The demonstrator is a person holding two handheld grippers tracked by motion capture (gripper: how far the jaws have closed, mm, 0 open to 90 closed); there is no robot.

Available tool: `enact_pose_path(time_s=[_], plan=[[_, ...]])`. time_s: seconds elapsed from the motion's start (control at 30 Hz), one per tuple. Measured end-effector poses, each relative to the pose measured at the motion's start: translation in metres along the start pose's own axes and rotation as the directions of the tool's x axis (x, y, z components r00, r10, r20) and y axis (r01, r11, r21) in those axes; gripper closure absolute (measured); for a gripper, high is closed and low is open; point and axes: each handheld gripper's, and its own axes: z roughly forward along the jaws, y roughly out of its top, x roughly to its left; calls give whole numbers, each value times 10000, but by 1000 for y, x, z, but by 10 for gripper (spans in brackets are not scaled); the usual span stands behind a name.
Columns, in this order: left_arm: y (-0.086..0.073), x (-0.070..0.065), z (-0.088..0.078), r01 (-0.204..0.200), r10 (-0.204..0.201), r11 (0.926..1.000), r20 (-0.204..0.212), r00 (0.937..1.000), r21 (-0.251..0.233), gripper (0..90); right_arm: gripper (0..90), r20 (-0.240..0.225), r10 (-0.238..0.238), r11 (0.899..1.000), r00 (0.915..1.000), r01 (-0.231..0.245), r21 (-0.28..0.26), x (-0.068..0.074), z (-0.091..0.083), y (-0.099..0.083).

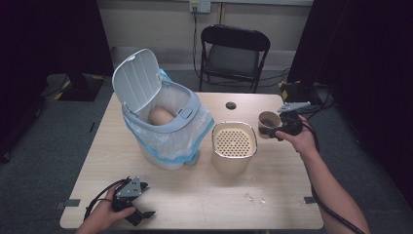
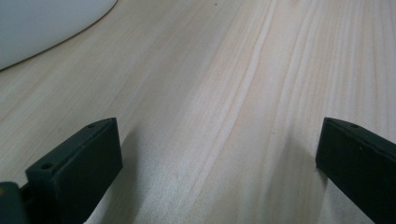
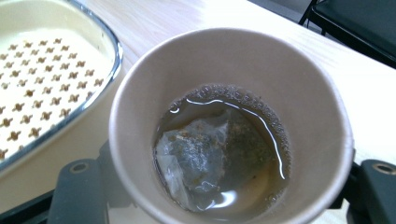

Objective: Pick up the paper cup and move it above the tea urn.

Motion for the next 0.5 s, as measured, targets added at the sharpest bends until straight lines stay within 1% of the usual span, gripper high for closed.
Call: enact_pose_path(time_s=[0.07, 0.2, 0.5], plan=[[0, 0, 0, 2, -2, 10000, -1, 10000, 2, 0, 276, 40, -52, 10000, 10000, 52, 49, -1, 1, 4], [0, 0, 0, 2, -2, 10000, 0, 10000, 1, 0, 277, 14, -42, 10000, 10000, 43, -69, -4, 3, 10], [0, 0, 0, 4, -4, 10000, -1, 10000, 2, 0, 277, 106, -179, 9998, 9998, 180, -84, -6, 4, 20]])
